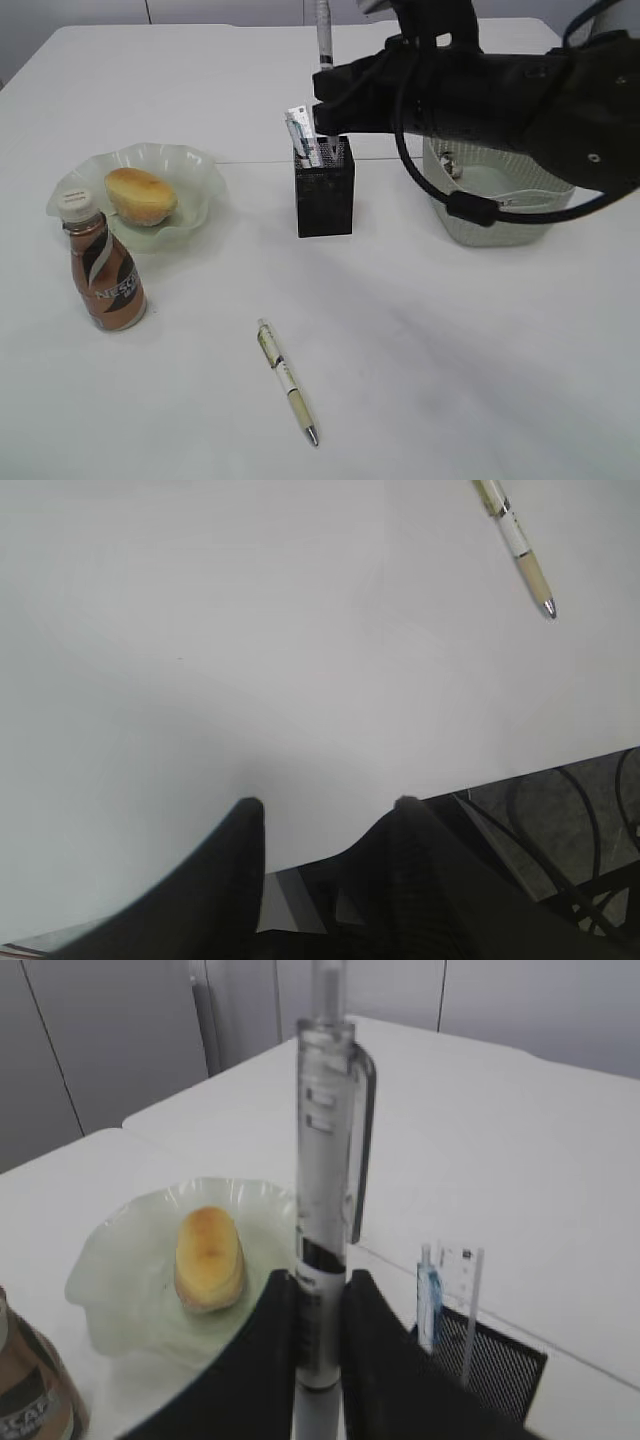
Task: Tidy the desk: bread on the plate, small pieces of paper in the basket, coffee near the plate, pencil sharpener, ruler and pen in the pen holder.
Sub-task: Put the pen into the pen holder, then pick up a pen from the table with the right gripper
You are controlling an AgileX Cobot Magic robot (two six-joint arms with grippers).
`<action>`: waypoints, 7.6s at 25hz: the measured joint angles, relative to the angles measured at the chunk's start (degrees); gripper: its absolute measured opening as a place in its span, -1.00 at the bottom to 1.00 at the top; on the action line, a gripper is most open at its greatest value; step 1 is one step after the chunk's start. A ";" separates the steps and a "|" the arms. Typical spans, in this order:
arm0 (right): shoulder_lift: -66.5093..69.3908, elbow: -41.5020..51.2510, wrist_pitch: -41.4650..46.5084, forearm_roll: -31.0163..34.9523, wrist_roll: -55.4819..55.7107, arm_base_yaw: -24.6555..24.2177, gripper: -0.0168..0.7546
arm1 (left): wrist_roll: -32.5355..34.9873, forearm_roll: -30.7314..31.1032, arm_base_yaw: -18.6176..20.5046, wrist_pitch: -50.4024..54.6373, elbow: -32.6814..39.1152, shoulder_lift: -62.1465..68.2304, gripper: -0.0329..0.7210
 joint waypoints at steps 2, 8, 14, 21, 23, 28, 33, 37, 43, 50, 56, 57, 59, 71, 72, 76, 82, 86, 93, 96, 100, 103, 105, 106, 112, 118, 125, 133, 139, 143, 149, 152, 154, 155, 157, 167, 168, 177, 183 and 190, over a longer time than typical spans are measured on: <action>2.53 -2.53 -2.79 0.00 -1.35 -0.10 -0.75 | 0.00 0.00 0.00 0.00 0.00 0.00 -0.10; 10.46 -10.13 -4.63 1.03 -5.10 -0.74 -0.75 | 0.00 0.00 0.00 0.00 0.00 0.00 -0.10; 15.82 -15.33 -4.63 4.76 -6.00 -2.57 -0.75 | 0.00 0.00 0.00 0.00 0.00 0.00 -0.10; 21.17 -18.83 -4.63 5.52 -6.33 -3.66 -0.75 | 0.00 0.00 0.00 0.00 0.00 0.00 -0.10; 22.44 -19.98 -4.63 5.52 -6.38 -4.23 -0.75 | 0.00 0.00 0.00 0.00 0.00 0.00 -0.10; 24.93 -22.60 -4.51 6.27 -6.38 -5.02 -0.75 | 0.00 0.00 0.00 0.00 0.00 0.00 -0.10; 26.34 -22.83 -4.51 6.80 -6.46 -5.12 -0.75 | 0.00 0.00 0.00 0.00 0.00 0.00 -0.10; 26.69 -22.83 -4.06 6.80 -6.79 -5.12 -0.75 | 0.00 0.00 0.00 0.00 0.00 0.00 -0.10; 26.82 -22.95 -1.43 7.14 -8.49 -5.24 -0.74 | 0.00 0.00 0.00 0.00 0.00 0.00 -0.10; 26.82 -22.95 -0.14 7.26 -8.72 -5.24 -0.74 | 0.00 0.00 0.00 0.00 0.00 0.00 -0.10; 26.82 -22.95 1.92 11.01 -8.72 -5.24 -0.72 | 0.00 0.00 0.00 0.00 0.00 0.00 -0.10; 26.93 -22.95 2.45 12.18 -8.72 -5.24 -0.69 | 0.00 0.00 0.00 0.00 0.00 0.00 -0.10; 26.95 -22.95 3.32 13.33 -8.72 -5.24 -0.59 | 0.00 0.00 0.00 0.00 0.00 0.00 -0.10; 26.95 -24.11 3.53 14.10 -6.87 -5.24 0.06 | 0.00 0.00 0.00 0.00 0.00 0.00 -0.10; 26.72 -24.47 4.45 14.10 -5.36 -5.24 0.06 | 0.00 0.00 0.00 0.00 0.00 0.00 -0.10; 23.62 -26.05 12.40 14.10 0.10 -4.98 0.06 | 0.00 0.00 0.00 0.00 0.00 0.00 -0.10; 16.59 -27.79 30.58 14.92 1.01 -4.72 0.06 | 0.00 0.00 0.00 0.00 0.00 0.00 -0.10; 12.33 -27.79 43.35 16.58 1.10 -3.79 0.06 | 0.00 0.00 0.00 0.00 0.00 0.00 -0.10; 10.66 -28.59 69.28 22.79 -2.19 -1.54 0.06 | 0.00 0.24 0.00 0.10 0.00 0.00 -0.10; 10.66 -28.59 78.77 28.03 -6.39 -1.54 0.06 | 0.00 1.10 0.00 0.10 0.00 0.00 -0.10; 10.66 -28.59 87.20 34.21 -11.86 -1.54 0.06 | 0.00 1.96 0.00 0.10 0.00 0.00 -0.10; 10.66 -28.59 88.10 37.15 -14.81 -1.46 0.06 | 0.00 2.16 0.00 0.10 0.00 0.00 -0.10; 10.66 -28.59 88.19 39.75 -15.80 -1.46 0.06 | 0.00 2.20 0.00 0.10 0.00 0.00 -0.10; 10.66 -28.59 88.19 41.19 -16.33 -1.09 0.06 | 0.00 2.20 0.00 0.10 0.00 0.00 -0.10; 10.66 -28.59 88.24 35.77 -17.93 6.88 0.06 | 0.00 1.97 0.00 0.10 0.00 0.00 -0.10; 14.63 -28.59 88.24 29.55 -18.70 15.40 0.06 | 0.00 1.09 0.00 0.10 0.00 0.00 -0.10; 20.47 -28.59 86.41 30.89 -14.53 16.55 0.06 | 0.00 -2.31 0.00 0.10 0.00 0.00 -0.10; 21.49 -28.71 75.46 38.19 -11.84 16.55 0.06 | 0.00 -6.36 0.00 0.10 0.00 0.00 -0.10; 23.88 -28.83 72.53 38.32 -11.77 16.55 0.06 | 0.00 -6.66 0.00 0.10 0.00 0.00 -0.10; 25.79 -28.94 72.16 36.87 -11.77 16.55 0.06 | 0.00 -6.70 0.00 0.10 0.00 0.00 -0.10; 28.35 -31.34 72.29 36.03 -11.63 16.55 0.06 | 0.00 -6.79 0.00 0.10 0.00 0.00 -0.10; 29.52 -32.14 72.74 36.14 -11.63 16.55 0.06 | 0.00 -6.79 0.00 0.10 0.00 0.00 -0.10; 29.90 -32.14 72.87 36.03 -11.63 16.55 0.06 | 0.00 -6.79 0.00 0.10 0.00 0.00 -0.10; 30.03 -32.14 72.87 35.89 -11.63 16.55 0.06 | 0.00 -6.79 0.00 0.10 0.00 0.00 -0.10; 30.37 -32.28 73.10 35.48 -11.63 16.55 0.06 | 0.00 -6.79 0.00 0.10 0.00 0.00 -0.10; 32.16 -32.88 76.09 34.33 -11.49 16.55 0.06 | 0.00 -6.79 0.00 0.10 0.00 0.00 -0.10; 32.30 -33.02 76.53 34.34 -11.49 16.55 0.06 | 0.00 -6.79 0.00 0.10 0.00 0.00 -0.10; 33.29 -33.23 78.26 34.21 -11.49 16.55 0.06 | 0.00 -6.50 0.00 0.10 0.00 0.00 -0.10; 33.33 -33.34 78.26 34.08 -11.49 16.55 0.00 | 0.00 -6.47 0.00 0.10 0.00 0.00 -0.10; 33.33 -33.34 77.87 33.49 -11.49 16.55 -0.69 | 0.00 -6.47 0.00 0.10 0.00 0.00 -0.10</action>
